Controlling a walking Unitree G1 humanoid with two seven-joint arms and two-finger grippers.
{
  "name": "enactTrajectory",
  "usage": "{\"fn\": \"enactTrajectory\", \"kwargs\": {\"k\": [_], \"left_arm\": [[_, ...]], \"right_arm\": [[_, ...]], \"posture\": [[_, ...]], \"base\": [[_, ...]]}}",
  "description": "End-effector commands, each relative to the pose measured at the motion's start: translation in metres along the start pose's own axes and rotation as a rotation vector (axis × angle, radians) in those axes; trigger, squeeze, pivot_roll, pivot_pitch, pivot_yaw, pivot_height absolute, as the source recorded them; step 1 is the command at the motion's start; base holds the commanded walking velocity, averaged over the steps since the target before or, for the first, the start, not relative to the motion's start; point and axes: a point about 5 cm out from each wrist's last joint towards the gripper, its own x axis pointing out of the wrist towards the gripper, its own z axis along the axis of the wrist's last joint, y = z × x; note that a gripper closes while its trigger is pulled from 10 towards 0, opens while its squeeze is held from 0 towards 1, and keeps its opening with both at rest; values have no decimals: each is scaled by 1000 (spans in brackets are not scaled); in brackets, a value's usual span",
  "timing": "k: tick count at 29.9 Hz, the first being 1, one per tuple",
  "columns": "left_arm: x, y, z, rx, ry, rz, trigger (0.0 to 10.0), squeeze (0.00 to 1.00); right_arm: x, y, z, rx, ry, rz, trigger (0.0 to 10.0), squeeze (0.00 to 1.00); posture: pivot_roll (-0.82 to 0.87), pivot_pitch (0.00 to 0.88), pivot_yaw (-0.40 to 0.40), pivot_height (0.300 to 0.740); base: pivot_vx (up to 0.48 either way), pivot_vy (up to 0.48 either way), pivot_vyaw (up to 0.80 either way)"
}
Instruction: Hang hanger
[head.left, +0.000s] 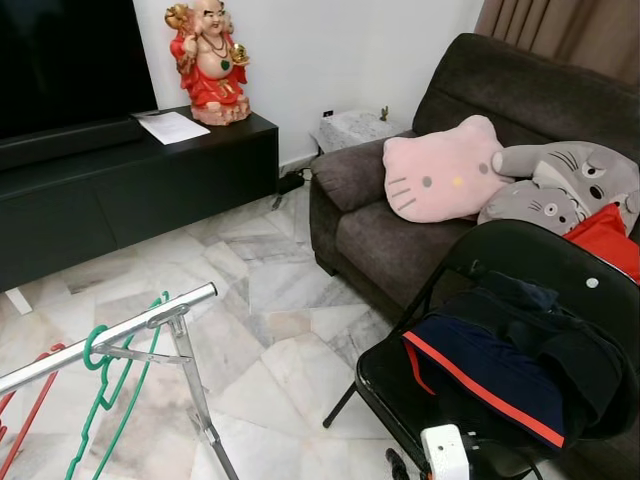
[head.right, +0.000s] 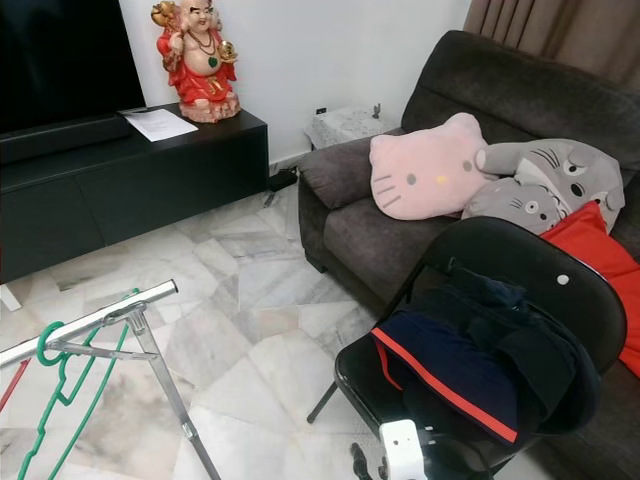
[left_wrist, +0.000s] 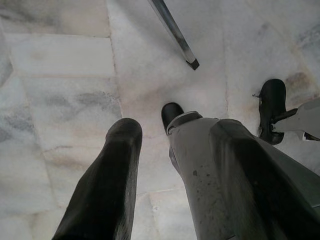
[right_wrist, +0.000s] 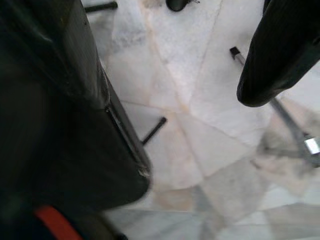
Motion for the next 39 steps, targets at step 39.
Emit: {"fn": "enactTrajectory", "kwargs": {"k": [39], "left_arm": [[-2,-4,-14,50,66,-22,10000,0]], "right_arm": [[-120,-55,143,-385,-555,-762,10000,0]], "posture": [[-67,2,-34,740]], "base": [[0,0,0]]}}
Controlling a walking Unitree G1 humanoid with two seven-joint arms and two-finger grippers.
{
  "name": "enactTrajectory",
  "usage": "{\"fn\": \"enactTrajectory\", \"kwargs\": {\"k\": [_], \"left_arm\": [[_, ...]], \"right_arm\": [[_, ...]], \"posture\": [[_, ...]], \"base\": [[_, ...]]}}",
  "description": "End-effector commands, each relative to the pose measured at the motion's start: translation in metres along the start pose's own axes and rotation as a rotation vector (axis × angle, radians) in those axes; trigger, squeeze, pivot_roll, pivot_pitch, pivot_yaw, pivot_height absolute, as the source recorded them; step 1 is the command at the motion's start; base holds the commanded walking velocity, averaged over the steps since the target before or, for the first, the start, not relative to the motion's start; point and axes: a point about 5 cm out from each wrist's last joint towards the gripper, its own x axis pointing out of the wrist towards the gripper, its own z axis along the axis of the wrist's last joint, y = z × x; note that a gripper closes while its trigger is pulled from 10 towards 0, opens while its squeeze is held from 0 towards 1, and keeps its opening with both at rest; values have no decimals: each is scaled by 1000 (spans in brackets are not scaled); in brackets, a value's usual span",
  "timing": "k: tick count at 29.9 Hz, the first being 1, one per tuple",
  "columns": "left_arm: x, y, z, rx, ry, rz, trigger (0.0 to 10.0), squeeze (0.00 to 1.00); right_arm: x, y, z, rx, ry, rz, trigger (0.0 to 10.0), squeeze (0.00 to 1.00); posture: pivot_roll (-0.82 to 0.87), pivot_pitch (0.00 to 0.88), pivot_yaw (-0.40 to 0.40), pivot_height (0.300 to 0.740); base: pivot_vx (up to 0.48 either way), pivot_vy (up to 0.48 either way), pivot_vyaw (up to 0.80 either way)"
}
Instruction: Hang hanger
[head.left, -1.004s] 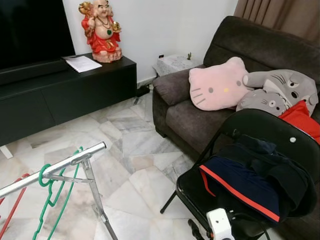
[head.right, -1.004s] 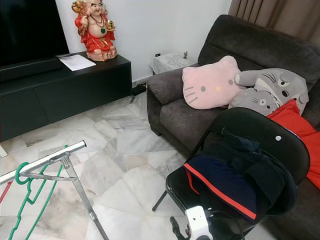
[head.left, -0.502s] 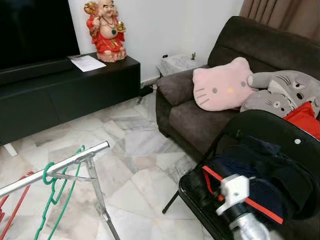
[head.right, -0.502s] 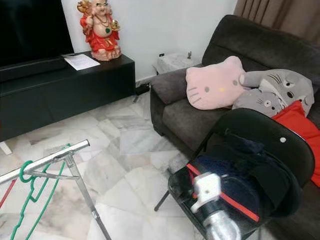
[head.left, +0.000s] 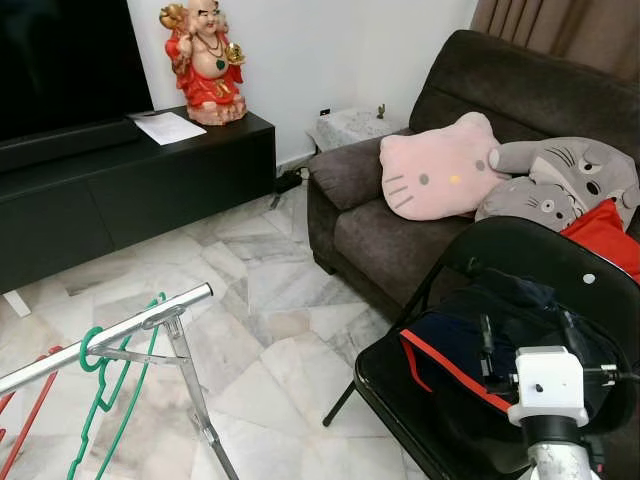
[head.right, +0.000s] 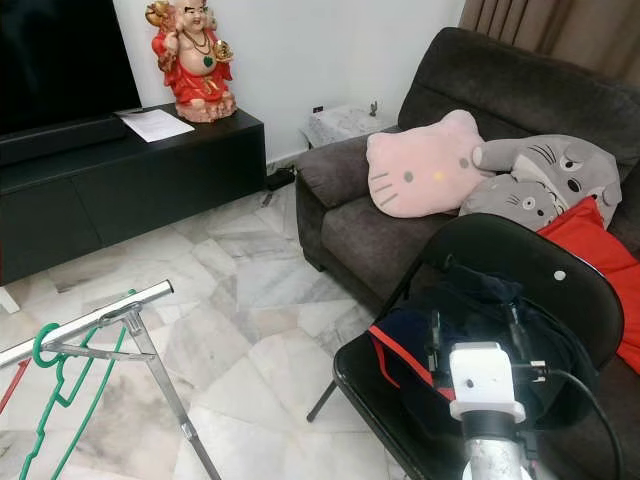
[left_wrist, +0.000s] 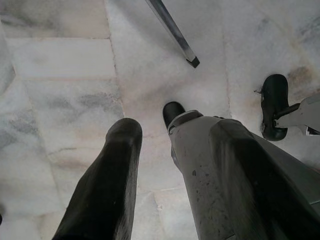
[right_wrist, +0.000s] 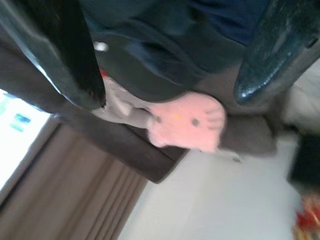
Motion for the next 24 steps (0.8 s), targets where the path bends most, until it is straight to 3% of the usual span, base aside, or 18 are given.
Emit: {"fn": "enactTrajectory", "kwargs": {"k": [1,4,6,7,16,24], "left_arm": [[-2,-3,-13,20,61,-15,10000,0],[-2,-3,-13,21,60,-15,10000,0],[-2,-3,-12,22,59,-17,10000,0],[-1,-3,-12,23,59,-17,10000,0],[-1,-3,-11,19,58,-16,10000,0],[-1,-3,-11,19,57,-17,10000,0]], "right_arm": [[-4,-9,-8,-103,84,-43,10000,0],[-7,-13,-15,-144,137,-67,10000,0],[-17,-18,-27,-172,265,-110,10000,0],[-18,-18,-29,-171,278,-110,10000,0],[-16,-15,-32,-172,360,-128,10000,0],[-12,-23,-35,-160,389,-178,10000,0]], "posture": [[-67,3,-33,740],[-69,6,-31,740],[-72,8,-29,740],[-73,9,-29,740],[-66,11,-32,740],[-66,13,-31,740]], "base": [[0,0,0],[0,0,0],[0,0,0],[0,0,0],[0,0,0],[0,0,0]]}}
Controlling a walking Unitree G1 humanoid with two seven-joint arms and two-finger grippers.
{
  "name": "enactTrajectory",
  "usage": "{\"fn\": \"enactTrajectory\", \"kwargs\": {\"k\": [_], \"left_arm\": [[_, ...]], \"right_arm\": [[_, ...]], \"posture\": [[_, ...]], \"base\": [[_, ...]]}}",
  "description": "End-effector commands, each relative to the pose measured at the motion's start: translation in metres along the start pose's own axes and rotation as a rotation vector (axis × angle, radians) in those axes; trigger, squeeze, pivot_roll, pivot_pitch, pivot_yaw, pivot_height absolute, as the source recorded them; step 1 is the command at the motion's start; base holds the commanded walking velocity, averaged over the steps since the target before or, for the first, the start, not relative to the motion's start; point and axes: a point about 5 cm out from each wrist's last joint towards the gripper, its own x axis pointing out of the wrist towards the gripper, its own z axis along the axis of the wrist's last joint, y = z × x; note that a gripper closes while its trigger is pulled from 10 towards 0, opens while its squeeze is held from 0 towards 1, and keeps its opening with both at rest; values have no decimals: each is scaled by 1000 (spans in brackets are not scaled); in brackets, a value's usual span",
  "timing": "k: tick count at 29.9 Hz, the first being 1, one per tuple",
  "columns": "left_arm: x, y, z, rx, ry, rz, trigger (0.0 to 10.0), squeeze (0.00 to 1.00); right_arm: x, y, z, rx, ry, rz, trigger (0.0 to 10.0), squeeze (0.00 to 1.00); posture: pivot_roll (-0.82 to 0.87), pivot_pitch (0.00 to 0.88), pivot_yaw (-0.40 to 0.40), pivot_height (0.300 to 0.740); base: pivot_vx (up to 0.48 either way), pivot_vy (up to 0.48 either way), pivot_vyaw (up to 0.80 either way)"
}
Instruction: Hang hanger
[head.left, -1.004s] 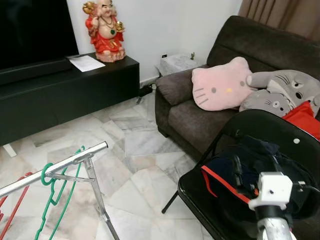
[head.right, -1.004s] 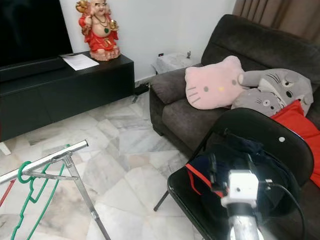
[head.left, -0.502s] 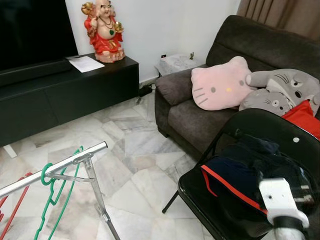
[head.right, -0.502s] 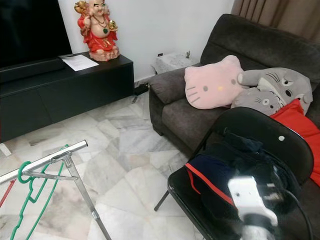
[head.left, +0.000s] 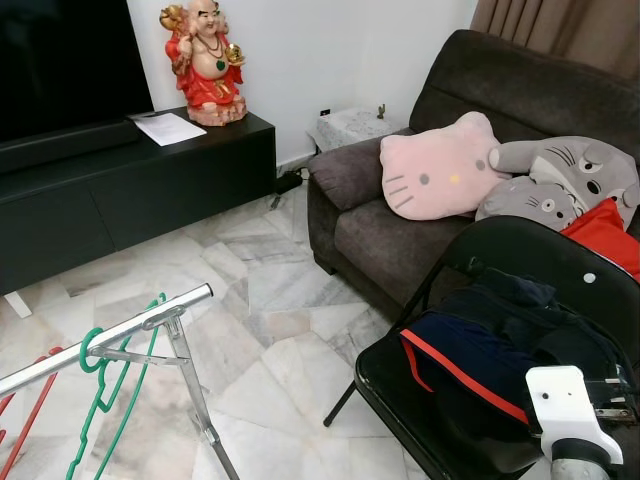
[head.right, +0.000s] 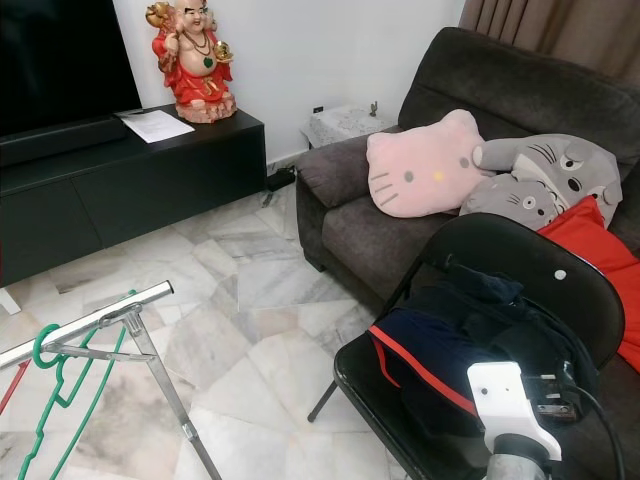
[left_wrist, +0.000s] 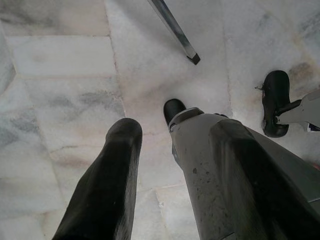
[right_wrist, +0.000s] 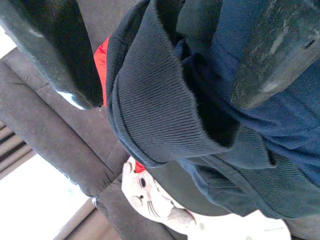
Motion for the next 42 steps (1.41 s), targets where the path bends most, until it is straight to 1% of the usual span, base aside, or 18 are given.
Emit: {"fn": "enactTrajectory", "kwargs": {"k": [1,5,8,11,16,20,23,24,25,26,27,29,34,36,42], "left_arm": [[-1,-3,-11,16,46,-14,10000,0],[-2,-3,-11,16,47,-14,10000,0],[-1,-3,-11,16,47,-15,10000,0],[-1,-3,-11,16,47,-17,10000,0],[-1,-3,-11,17,47,-18,10000,0],[-1,-3,-11,17,47,-17,10000,0],[-1,-3,-11,17,47,-17,10000,0],[-1,-3,-11,16,47,-17,10000,0],[-1,-4,-11,16,46,-18,10000,0],[-1,-4,-10,16,46,-18,10000,0],[-1,-4,-10,15,46,-18,10000,0],[-1,-3,-11,14,46,-16,10000,0],[-1,-3,-11,15,47,-16,10000,0],[-1,-3,-11,16,46,-16,10000,0],[-1,-3,-11,18,46,-14,10000,0]], "right_arm": [[4,-8,2,17,3,-41,10000,0],[8,-11,7,13,-13,-55,10000,0],[12,-13,6,-3,-7,-63,10000,0],[15,-13,4,6,15,-66,10000,0],[19,-13,4,18,22,-75,10000,0],[26,-14,7,28,22,-88,10000,0],[31,-10,5,98,57,-81,10000,0],[32,-8,4,127,76,-80,10000,0],[34,-6,1,181,114,-82,10000,0],[36,-5,-1,198,127,-86,10000,0],[39,-6,1,177,116,-100,10000,0],[44,-9,3,166,108,-122,10000,0],[47,-8,2,194,125,-125,10000,0],[50,-8,7,189,88,-125,10000,0],[51,-9,13,158,48,-141,10000,0]], "posture": [[-66,13,-31,740],[-65,13,-31,740],[-66,12,-31,740],[-64,13,-32,740],[-63,13,-30,740],[-63,12,-29,740],[-63,12,-29,740],[-63,12,-29,740],[-60,12,-29,740],[-59,12,-29,740],[-54,11,-30,740],[-56,12,-29,740],[-56,12,-29,740],[-55,13,-27,740],[-56,13,-25,740]], "base": [[0,0,0],[0,0,0],[0,0,0],[0,0,0],[0,0,0],[0,0,0],[0,0,0],[0,0,0],[0,0,0],[0,0,0],[0,0,0],[0,0,0],[0,0,0],[0,0,0],[0,0,0]]}}
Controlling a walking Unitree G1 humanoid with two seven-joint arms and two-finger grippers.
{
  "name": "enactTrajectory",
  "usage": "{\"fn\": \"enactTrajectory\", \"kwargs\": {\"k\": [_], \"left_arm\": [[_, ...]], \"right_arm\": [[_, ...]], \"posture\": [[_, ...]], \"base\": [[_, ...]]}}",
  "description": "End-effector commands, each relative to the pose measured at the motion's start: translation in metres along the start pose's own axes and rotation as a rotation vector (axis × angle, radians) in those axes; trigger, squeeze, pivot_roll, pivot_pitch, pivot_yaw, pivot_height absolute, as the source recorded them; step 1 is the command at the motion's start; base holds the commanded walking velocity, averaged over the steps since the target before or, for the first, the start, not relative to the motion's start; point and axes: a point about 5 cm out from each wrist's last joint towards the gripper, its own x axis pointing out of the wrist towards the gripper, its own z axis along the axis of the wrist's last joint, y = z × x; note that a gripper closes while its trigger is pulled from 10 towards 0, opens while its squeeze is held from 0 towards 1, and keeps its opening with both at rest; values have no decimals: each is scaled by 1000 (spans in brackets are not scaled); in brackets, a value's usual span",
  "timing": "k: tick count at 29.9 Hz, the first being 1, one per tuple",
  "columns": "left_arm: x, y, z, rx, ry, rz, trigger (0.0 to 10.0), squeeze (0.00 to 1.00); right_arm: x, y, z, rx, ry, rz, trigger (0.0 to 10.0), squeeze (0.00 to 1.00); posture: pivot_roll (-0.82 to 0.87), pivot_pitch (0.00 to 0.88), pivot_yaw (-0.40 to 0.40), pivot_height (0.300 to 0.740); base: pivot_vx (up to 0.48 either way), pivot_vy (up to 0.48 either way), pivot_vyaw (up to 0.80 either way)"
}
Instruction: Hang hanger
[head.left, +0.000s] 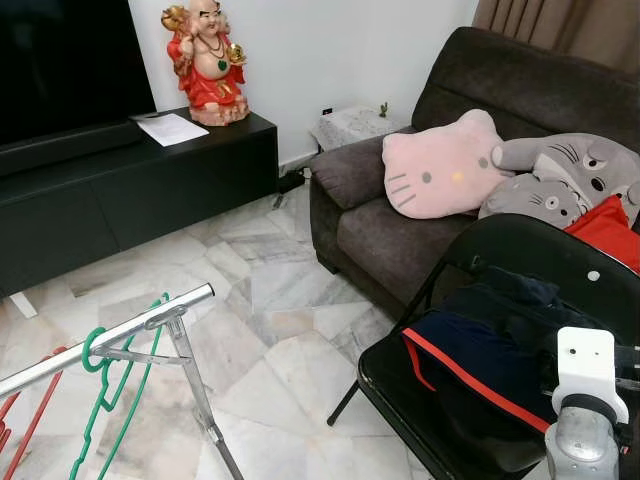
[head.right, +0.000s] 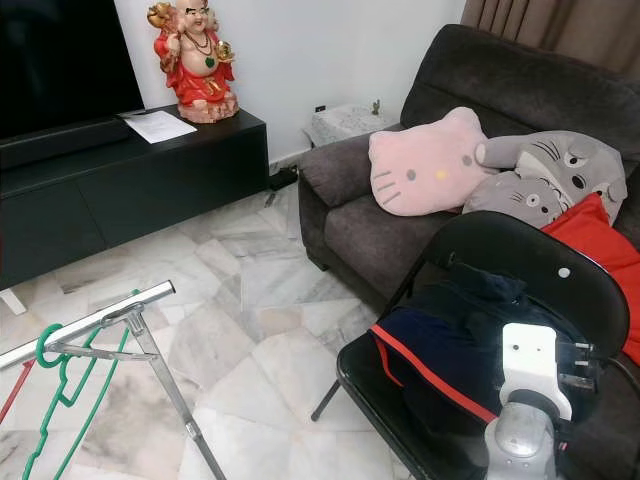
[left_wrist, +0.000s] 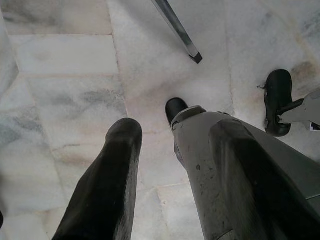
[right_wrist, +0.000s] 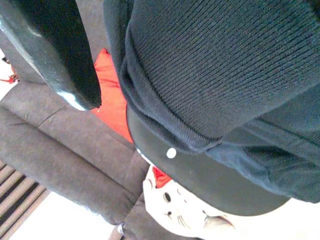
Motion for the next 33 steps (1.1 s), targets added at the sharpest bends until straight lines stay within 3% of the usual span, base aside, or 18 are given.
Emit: {"fn": "enactTrajectory", "kwargs": {"k": [1,9,11,33], "left_arm": [[-2,-3,-12,19,48,-11,10000,0],[-2,-2,-12,19,48,-11,10000,0],[-2,-2,-12,20,49,-12,10000,0],[-2,-3,-11,23,45,-16,10000,0]], "right_arm": [[2,0,5,-16,-35,-7,10000,0],[1,8,11,-34,-76,26,10000,0],[0,10,6,-27,-60,43,0,0],[1,12,5,-38,-64,42,0,0]], "posture": [[-54,14,-25,740],[-52,13,-26,740],[-52,13,-25,740],[-50,13,-26,740]], "base": [[0,0,0],[0,0,0],[0,0,0],[0,0,0]]}}
